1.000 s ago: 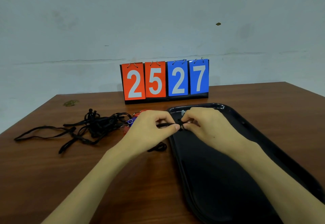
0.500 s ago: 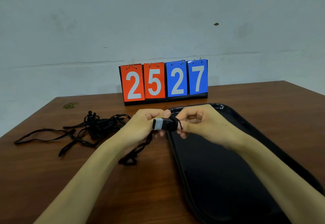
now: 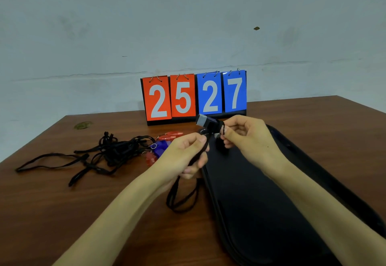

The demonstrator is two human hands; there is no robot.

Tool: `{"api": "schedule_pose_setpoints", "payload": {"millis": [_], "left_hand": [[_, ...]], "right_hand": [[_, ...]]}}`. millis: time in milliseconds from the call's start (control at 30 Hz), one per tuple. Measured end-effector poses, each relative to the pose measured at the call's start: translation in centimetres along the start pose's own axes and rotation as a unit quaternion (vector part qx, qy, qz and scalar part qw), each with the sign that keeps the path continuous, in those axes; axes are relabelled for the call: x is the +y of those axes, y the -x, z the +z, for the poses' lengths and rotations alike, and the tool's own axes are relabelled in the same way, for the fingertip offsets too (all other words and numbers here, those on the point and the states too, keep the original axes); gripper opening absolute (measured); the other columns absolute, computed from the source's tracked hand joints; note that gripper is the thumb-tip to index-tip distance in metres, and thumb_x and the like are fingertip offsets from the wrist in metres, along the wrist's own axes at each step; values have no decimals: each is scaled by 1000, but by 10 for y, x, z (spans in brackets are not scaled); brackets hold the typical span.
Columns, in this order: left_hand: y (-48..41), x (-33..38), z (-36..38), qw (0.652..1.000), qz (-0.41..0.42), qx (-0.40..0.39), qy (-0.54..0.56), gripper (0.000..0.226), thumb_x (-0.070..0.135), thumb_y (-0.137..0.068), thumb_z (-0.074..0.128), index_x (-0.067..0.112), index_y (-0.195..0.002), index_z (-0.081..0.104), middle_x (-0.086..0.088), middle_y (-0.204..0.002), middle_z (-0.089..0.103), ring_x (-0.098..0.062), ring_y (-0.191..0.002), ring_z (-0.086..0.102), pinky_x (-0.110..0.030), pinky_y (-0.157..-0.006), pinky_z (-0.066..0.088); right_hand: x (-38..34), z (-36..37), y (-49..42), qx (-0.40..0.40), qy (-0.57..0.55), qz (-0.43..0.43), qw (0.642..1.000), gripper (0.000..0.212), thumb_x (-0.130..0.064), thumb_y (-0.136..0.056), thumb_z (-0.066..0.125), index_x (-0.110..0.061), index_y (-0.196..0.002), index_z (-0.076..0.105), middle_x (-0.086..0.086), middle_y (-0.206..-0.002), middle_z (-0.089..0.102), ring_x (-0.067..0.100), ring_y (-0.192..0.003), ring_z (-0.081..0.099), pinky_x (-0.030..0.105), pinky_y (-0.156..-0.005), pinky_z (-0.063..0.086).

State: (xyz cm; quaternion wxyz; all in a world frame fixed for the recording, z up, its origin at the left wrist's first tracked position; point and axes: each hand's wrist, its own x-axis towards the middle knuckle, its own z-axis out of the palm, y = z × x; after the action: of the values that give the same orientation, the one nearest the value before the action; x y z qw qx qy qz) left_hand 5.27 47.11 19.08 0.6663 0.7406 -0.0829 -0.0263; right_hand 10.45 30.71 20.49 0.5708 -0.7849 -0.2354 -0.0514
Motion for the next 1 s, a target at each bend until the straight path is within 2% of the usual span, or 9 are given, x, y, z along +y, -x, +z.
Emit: {"api": "schedule_pose_setpoints", "payload": {"millis": [100,200,367,467,600,667,767,867,1000], "left_hand": [[-3,-1,2,999,12,16,-43,29,30,-99,39,8,-85,53,-2,-53,47,-9,-36,26,-20,-38,17],[-3,0,2,995,26,18,-95,26,29,-95,47,6,-85,57,-2,-52,48,-11,-37,29,-19,-37,21],[-1,3,1,986,63,24,-155,25,27,-92,54,6,-79,61,-1,-51,49,-6,-37,37,-14,-37,30],[1,7,0,974,96,44,-200,22,23,-89,59,9,-72,62,3,-49,50,0,-39,42,-7,-42,33],[1,10,-6,970,105,70,-206,25,21,-89,59,13,-65,61,12,-42,51,3,-39,46,-5,-44,34],[0,10,-10,971,100,87,-197,27,21,-89,59,12,-63,59,12,-42,51,1,-40,46,-5,-44,34],[-1,8,-16,977,74,99,-174,31,29,-88,59,12,-62,60,2,-48,47,-6,-42,40,-12,-43,34],[-2,7,-21,975,27,83,-206,34,41,-87,55,21,-61,61,2,-53,49,-6,-45,44,-16,-46,36],[-1,8,-20,992,-19,38,-122,35,38,-90,50,12,-70,61,4,-47,42,-7,-38,33,-17,-39,25]], "right_hand": [[4,-1,0,68,122,-30,990,7,-14,-89,59,-20,-90,61,-13,-77,59,0,-72,56,11,-67,44],[7,-1,2,87,233,-78,966,8,-18,-89,59,-18,-97,61,-14,-81,55,-2,-72,51,8,-68,39],[10,-2,2,35,332,-135,933,12,-21,-89,59,-16,-99,62,-4,-90,62,10,-83,57,26,-76,49],[12,-2,2,-39,371,-165,913,11,-22,-89,59,-18,-98,62,-4,-92,62,8,-84,56,23,-77,47],[12,0,2,-123,337,-173,917,7,-20,-87,62,-21,-93,63,-14,-86,57,-1,-77,52,11,-71,38],[9,1,4,-158,290,-156,931,5,-18,-87,63,-21,-90,64,-15,-84,58,1,-79,55,11,-72,42],[3,1,7,-202,207,-121,950,11,-13,-86,63,-24,-87,64,-12,-83,61,2,-80,58,14,-74,47],[-2,1,7,-217,147,-104,960,14,-9,-86,62,-23,-86,65,-9,-81,64,3,-78,61,17,-76,51],[-8,-1,7,-210,73,-80,972,16,-5,-86,61,-21,-85,65,-10,-74,64,1,-71,62,16,-71,52]]}}
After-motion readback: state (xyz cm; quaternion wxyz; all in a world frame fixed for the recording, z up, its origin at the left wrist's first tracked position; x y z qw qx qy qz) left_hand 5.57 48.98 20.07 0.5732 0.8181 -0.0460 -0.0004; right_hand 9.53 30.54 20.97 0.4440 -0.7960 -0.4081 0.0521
